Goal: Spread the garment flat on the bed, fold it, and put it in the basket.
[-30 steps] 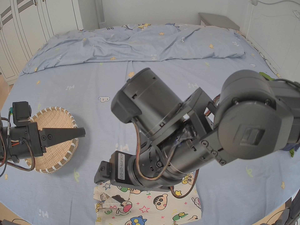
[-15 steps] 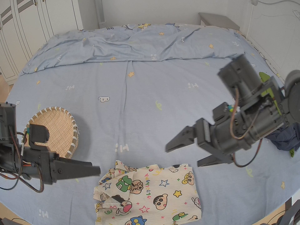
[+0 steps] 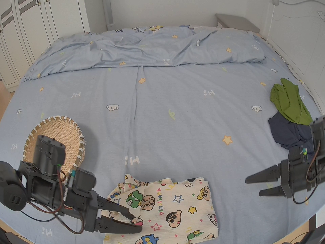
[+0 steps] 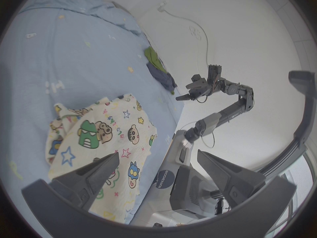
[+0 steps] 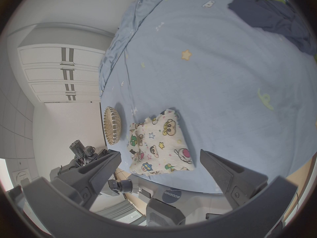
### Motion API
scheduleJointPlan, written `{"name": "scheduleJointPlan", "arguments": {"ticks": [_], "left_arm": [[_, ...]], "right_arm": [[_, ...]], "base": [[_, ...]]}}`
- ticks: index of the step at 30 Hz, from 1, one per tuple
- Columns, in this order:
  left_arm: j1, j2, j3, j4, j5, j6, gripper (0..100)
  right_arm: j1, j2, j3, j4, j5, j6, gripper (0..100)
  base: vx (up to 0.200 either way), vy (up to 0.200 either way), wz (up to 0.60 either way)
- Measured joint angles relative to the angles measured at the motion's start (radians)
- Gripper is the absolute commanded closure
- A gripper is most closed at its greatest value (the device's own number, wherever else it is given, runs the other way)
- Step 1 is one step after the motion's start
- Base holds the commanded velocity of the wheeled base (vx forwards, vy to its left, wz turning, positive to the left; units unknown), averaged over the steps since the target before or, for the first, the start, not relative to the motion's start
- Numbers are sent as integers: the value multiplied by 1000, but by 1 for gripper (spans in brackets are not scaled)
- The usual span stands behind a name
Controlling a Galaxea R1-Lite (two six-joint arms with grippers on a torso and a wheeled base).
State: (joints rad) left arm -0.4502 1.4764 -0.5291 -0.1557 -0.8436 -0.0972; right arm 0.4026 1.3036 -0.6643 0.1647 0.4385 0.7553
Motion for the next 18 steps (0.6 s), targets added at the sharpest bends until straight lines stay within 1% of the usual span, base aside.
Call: {"name": "scheduleJointPlan", "arguments": {"ticks": [5, 9, 12, 15, 18], "left_arm": [[-82, 132, -35, -12, 41, 80, 0], [-164, 257, -91, -20, 125, 124, 0], [-213, 329, -136, -26, 167, 147, 0], [-238, 370, -156, -35, 199, 150, 0], [-248, 393, -162, -56, 267, 146, 0]], "right_arm": [[-100, -107, 251, -162, 50, -28, 0], [-172, -169, 388, -247, 93, -46, 0], [-213, -205, 436, -287, 120, -55, 0], [-233, -226, 457, -295, 128, -59, 0], [-240, -234, 467, -297, 129, -60, 0]], "base": [[0, 0, 0], [0, 0, 0], [0, 0, 0], [0, 0, 0], [0, 0, 0]]}}
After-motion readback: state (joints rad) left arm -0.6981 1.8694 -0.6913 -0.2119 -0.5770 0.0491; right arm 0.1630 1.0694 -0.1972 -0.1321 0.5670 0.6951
